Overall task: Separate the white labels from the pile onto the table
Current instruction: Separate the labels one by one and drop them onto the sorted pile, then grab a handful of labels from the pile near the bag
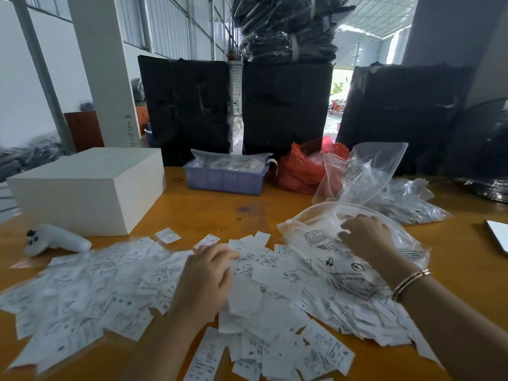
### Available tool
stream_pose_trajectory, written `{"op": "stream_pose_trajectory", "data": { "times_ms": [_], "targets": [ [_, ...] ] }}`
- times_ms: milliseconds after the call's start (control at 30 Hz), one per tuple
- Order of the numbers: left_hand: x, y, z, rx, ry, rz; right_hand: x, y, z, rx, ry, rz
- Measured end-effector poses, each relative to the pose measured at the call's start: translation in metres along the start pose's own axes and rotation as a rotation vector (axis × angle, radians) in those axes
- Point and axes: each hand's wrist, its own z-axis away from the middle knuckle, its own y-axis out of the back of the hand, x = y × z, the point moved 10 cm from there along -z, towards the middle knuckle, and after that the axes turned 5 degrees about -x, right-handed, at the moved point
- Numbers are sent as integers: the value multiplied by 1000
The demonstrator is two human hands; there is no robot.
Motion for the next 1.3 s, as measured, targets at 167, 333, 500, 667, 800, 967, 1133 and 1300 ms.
{"op": "stream_pose_trajectory", "data": {
  "times_ms": [167,333,500,667,800,967,1133,1300],
  "targets": [
    [5,-15,1,-109,-43,112,-3,-33,-7,-190,-10,127],
    [-1,-18,1,-121,-13,155,1,-30,-5,-130,-112,-29],
    [1,-21,1,-139,-23,180,15,-34,-4,-135,-184,-275],
    [-2,-20,2,-140,-7,192,7,-14,-2,21,-129,-116],
    [-2,-21,2,-146,-6,205,-15,10,8,184,-27,44],
    [-1,-20,1,-143,-4,213,-13,7,10,150,-42,-103],
    [-1,-20,1,-140,0,217,-3,-7,3,62,-83,-423],
    [-1,-19,0,-135,5,238,10,-3,0,115,-154,-669]
  ]
}}
